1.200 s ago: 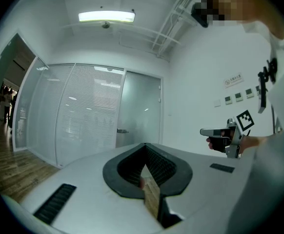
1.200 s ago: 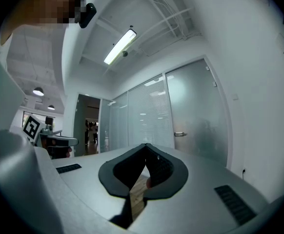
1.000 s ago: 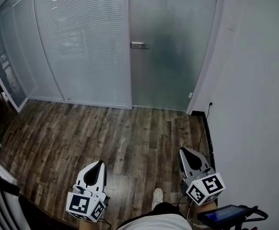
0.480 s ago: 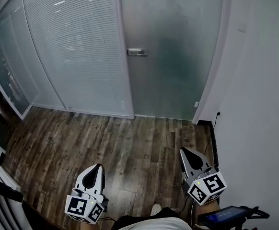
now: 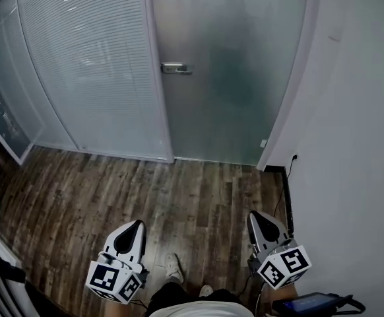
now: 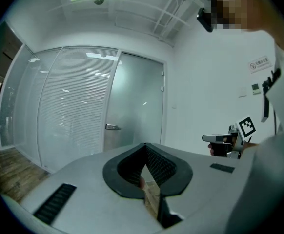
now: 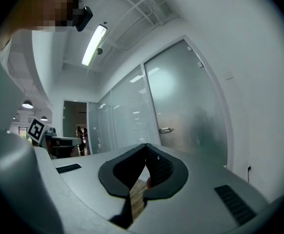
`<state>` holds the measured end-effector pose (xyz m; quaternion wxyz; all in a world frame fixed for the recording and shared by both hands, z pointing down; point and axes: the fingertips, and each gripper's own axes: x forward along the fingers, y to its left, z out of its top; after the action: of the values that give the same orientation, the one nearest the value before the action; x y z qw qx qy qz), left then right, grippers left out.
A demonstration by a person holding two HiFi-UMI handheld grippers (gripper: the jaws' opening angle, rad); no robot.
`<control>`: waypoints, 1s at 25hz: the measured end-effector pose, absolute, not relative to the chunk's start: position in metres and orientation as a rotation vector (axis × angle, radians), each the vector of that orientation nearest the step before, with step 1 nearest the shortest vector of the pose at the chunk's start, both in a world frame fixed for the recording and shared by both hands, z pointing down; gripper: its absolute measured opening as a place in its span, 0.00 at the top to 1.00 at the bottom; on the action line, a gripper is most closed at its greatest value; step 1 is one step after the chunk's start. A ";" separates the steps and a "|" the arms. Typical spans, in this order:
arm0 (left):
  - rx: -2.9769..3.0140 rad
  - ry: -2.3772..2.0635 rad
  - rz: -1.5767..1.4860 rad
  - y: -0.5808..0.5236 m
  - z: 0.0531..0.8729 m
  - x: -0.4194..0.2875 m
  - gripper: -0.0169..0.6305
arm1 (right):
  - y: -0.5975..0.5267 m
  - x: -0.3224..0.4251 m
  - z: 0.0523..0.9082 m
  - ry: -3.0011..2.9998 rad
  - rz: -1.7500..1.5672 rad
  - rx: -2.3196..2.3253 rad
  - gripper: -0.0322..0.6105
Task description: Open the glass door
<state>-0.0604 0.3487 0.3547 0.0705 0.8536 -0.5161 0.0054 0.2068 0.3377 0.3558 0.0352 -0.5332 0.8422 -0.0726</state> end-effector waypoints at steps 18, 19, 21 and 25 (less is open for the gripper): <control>2.638 -1.407 -0.028 0.135 0.356 -0.111 0.97 | 0.150 0.150 0.332 2.559 -0.126 -1.781 0.95; 2.638 -1.404 -0.030 0.124 0.357 -0.120 0.97 | 0.139 0.141 0.330 2.556 -0.119 -1.783 0.95; 2.634 -1.388 -0.034 0.104 0.359 -0.136 0.97 | 0.120 0.122 0.326 2.555 -0.095 -1.780 0.95; 2.637 -1.363 -0.036 0.070 0.366 -0.154 0.97 | 0.088 0.093 0.328 2.576 -0.085 -1.780 0.95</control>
<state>-0.1539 0.0700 0.3661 0.0864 0.8849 -0.4575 -0.0121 0.0932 0.0883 0.3281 0.0044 -0.5682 0.8224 -0.0273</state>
